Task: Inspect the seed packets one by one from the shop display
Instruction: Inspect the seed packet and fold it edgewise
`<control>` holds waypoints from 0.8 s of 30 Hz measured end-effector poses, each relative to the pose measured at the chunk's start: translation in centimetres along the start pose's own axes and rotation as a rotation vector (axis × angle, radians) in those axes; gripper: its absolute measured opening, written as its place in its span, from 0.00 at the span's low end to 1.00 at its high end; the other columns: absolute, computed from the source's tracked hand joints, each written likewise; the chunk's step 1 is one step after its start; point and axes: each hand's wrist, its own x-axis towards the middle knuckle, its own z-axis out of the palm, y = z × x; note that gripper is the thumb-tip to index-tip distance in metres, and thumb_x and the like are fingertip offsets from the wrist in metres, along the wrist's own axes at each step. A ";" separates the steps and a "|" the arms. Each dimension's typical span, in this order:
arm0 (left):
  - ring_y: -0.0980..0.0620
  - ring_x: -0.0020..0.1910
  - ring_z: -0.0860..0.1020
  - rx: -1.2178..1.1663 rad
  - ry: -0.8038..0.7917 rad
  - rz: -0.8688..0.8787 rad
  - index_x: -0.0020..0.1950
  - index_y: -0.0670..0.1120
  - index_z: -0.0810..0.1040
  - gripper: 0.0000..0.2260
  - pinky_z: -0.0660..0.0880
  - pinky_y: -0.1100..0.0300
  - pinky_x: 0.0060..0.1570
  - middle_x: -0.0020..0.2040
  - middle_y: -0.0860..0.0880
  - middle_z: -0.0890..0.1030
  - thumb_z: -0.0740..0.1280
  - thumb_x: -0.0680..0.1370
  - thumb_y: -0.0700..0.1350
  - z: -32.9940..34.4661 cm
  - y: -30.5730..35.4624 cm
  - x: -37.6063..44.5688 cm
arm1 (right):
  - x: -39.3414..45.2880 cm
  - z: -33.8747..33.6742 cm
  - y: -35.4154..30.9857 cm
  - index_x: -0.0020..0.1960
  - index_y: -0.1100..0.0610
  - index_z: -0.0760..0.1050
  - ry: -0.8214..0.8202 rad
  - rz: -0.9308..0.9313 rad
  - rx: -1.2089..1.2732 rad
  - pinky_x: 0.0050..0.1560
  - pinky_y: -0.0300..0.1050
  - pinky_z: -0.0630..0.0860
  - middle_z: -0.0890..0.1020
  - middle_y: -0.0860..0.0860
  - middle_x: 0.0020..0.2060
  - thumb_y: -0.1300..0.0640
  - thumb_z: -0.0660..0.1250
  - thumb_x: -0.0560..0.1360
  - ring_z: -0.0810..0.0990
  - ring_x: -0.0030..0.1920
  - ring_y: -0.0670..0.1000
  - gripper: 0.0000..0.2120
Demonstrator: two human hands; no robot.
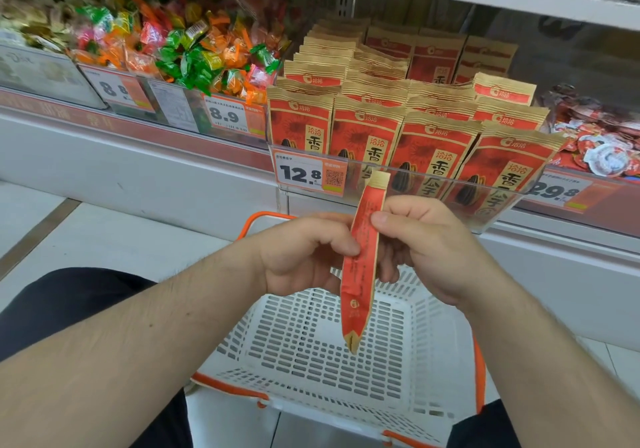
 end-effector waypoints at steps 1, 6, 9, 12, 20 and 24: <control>0.44 0.50 0.79 -0.025 -0.022 0.002 0.45 0.45 0.82 0.12 0.72 0.45 0.54 0.48 0.40 0.82 0.65 0.65 0.45 -0.1 -0.1 0.1 | 0.0 0.0 -0.1 0.38 0.66 0.75 -0.008 0.005 0.043 0.24 0.42 0.70 0.77 0.61 0.28 0.56 0.63 0.74 0.74 0.22 0.52 0.13; 0.42 0.53 0.77 -0.056 -0.054 -0.001 0.46 0.44 0.82 0.13 0.69 0.42 0.57 0.49 0.40 0.81 0.65 0.65 0.45 -0.4 -0.4 0.4 | 0.0 -0.1 -0.1 0.37 0.65 0.75 -0.007 0.026 0.092 0.23 0.41 0.69 0.77 0.59 0.27 0.55 0.63 0.71 0.73 0.21 0.52 0.13; 0.42 0.54 0.76 -0.058 -0.053 -0.020 0.46 0.44 0.83 0.13 0.69 0.42 0.57 0.49 0.40 0.82 0.65 0.66 0.46 -0.3 -0.3 0.5 | -0.1 -0.1 -0.1 0.38 0.67 0.75 0.003 0.021 0.094 0.23 0.41 0.69 0.77 0.61 0.28 0.57 0.64 0.74 0.73 0.21 0.52 0.13; 0.46 0.49 0.79 -0.026 0.001 -0.051 0.46 0.46 0.83 0.13 0.75 0.48 0.51 0.48 0.43 0.82 0.67 0.65 0.47 -0.3 -0.1 0.3 | -0.2 0.0 -0.3 0.38 0.66 0.74 0.033 -0.004 0.005 0.25 0.41 0.70 0.78 0.59 0.28 0.62 0.62 0.81 0.74 0.22 0.51 0.14; 0.39 0.54 0.77 -0.182 0.350 -0.045 0.47 0.44 0.76 0.12 0.78 0.40 0.54 0.56 0.39 0.76 0.66 0.65 0.44 -0.8 1.1 -0.1 | -1.5 -0.8 -1.7 0.38 0.62 0.82 -0.248 0.160 -0.507 0.34 0.43 0.77 0.83 0.55 0.30 0.58 0.72 0.74 0.83 0.32 0.49 0.09; 0.40 0.53 0.78 -0.168 0.346 -0.027 0.49 0.42 0.76 0.14 0.79 0.41 0.52 0.54 0.40 0.77 0.66 0.65 0.44 -0.8 0.8 -0.1 | -1.6 -0.4 -1.9 0.42 0.62 0.84 -0.282 0.172 -0.557 0.37 0.44 0.79 0.85 0.55 0.32 0.61 0.70 0.76 0.84 0.35 0.49 0.06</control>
